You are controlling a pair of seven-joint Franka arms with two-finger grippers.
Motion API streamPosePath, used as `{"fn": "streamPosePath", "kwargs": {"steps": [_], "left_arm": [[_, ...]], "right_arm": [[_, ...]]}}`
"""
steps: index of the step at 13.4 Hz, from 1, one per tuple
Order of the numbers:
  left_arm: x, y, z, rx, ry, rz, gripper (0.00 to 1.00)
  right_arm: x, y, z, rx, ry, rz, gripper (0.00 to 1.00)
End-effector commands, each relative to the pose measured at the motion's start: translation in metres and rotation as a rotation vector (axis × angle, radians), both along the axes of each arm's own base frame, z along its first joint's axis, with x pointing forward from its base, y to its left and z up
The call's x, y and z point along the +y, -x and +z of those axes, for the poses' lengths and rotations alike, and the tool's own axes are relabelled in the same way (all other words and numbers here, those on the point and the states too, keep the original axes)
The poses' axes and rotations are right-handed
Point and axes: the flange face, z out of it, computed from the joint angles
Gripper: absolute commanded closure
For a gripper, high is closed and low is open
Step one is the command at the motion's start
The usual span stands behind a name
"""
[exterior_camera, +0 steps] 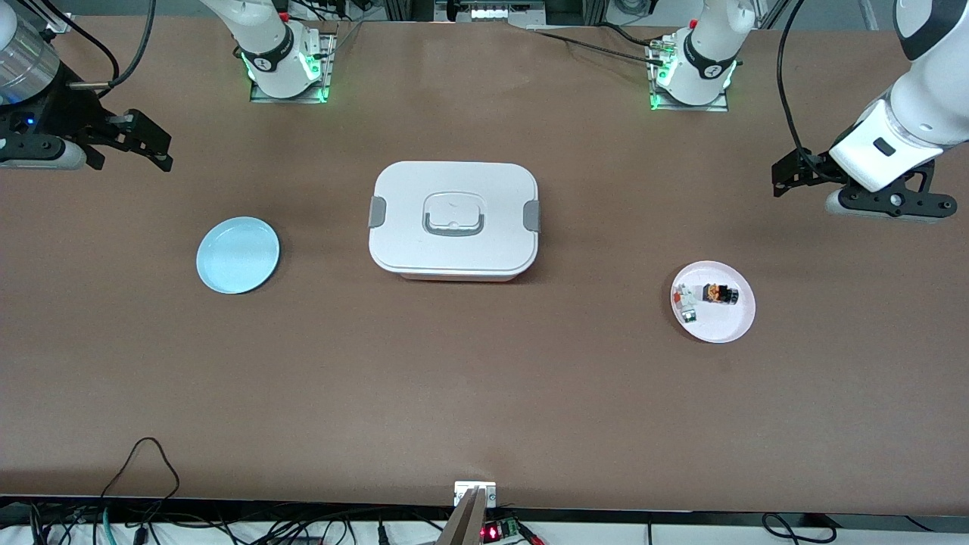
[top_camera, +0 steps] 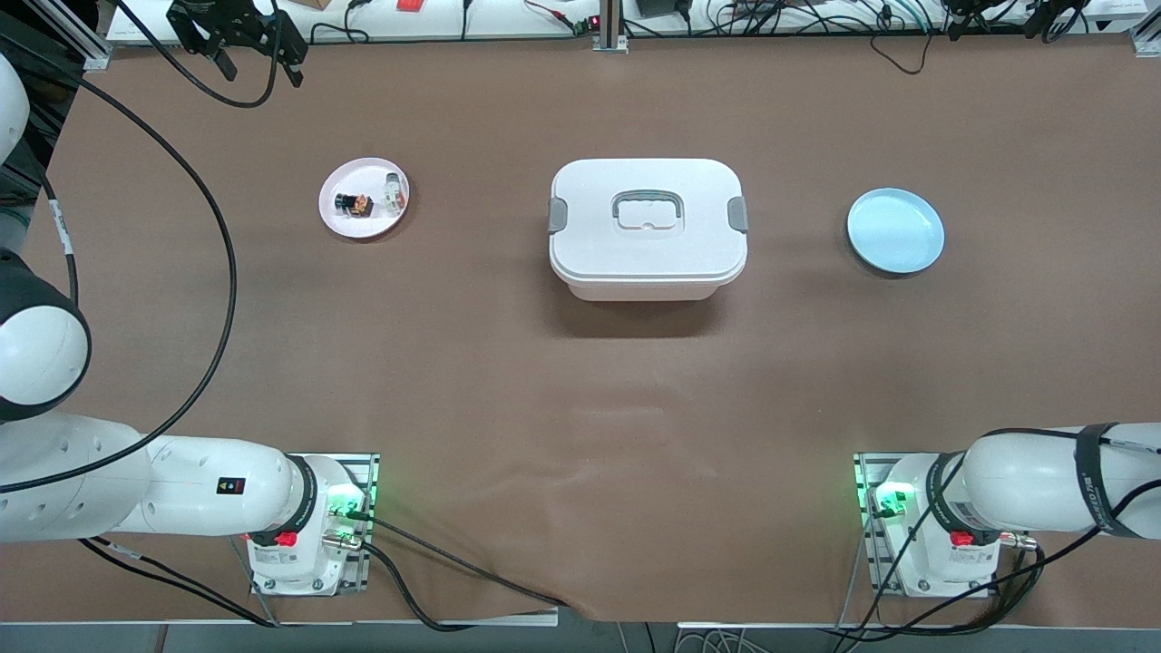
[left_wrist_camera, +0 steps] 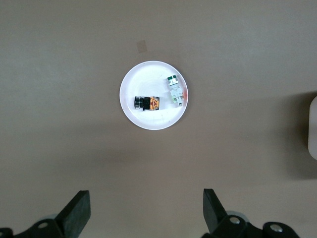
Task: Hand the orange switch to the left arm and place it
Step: 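Open the left gripper and raise it away from the pink plate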
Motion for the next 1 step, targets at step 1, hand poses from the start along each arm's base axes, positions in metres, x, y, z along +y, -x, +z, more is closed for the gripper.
{"fn": "streamPosePath", "kwargs": {"steps": [1], "left_arm": [[-0.0050, 0.0054, 0.0040, -0.012, 0.003, 0.001, 0.00]], "right_arm": [[0.0008, -0.0022, 0.0052, -0.007, -0.015, -0.014, 0.00]]}}
